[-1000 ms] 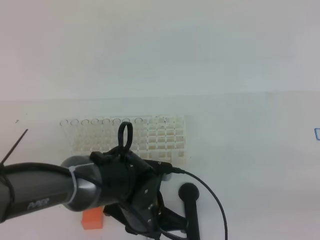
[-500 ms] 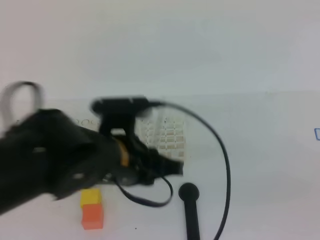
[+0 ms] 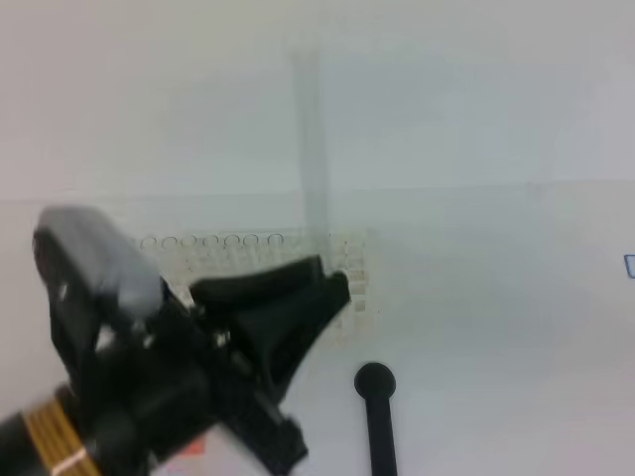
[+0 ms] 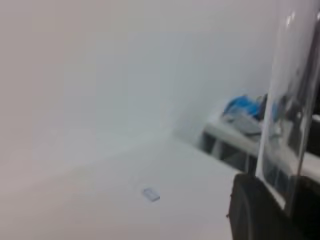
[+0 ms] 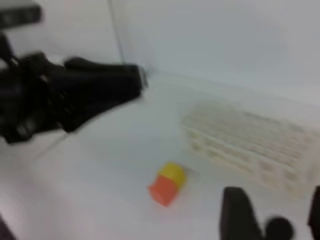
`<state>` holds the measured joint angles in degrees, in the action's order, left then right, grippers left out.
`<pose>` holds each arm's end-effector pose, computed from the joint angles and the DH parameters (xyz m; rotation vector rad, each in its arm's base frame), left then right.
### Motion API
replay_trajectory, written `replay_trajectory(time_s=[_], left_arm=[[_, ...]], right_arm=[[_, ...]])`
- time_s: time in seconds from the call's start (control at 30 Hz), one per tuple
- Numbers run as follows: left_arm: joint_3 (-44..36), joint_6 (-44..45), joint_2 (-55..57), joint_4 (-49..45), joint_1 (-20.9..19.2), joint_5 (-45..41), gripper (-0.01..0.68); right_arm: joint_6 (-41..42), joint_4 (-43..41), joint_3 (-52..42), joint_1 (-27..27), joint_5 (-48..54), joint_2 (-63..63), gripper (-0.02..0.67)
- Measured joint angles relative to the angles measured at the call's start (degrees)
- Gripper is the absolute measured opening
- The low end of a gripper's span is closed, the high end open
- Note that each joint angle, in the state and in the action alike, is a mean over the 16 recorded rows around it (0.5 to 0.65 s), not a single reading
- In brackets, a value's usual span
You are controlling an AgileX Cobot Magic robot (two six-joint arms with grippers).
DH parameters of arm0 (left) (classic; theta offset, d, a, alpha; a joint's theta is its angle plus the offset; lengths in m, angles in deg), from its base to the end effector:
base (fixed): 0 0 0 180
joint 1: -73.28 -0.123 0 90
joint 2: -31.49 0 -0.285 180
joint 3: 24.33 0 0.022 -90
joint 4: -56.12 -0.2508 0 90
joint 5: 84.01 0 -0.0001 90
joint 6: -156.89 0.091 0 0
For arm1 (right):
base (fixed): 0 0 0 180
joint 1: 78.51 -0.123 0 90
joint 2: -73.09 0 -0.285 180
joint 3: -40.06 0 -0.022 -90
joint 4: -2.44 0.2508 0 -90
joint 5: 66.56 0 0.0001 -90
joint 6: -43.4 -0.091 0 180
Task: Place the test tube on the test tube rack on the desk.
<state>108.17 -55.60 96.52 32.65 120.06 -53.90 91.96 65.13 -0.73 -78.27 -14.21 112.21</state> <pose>0.1296 -0.1644 0.3140 0.6269 1.4231 -0.9694 0.0827 0.0637 0.3456 -0.4946 1.8273 0.7597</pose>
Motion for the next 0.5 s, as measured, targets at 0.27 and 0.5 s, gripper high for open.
replay_trajectory(time_s=[0.27,0.5], left_arm=[[-9.13,4.22,3.92,1.19,0.00,24.74,0.000],[-10.53,5.83,9.10,0.73,0.00,32.74,0.000]], right_arm=[[17.60,14.69,4.24,-1.29,3.35,12.20,0.455],[25.14,19.58,12.42,-8.64,0.83,23.12,0.509]])
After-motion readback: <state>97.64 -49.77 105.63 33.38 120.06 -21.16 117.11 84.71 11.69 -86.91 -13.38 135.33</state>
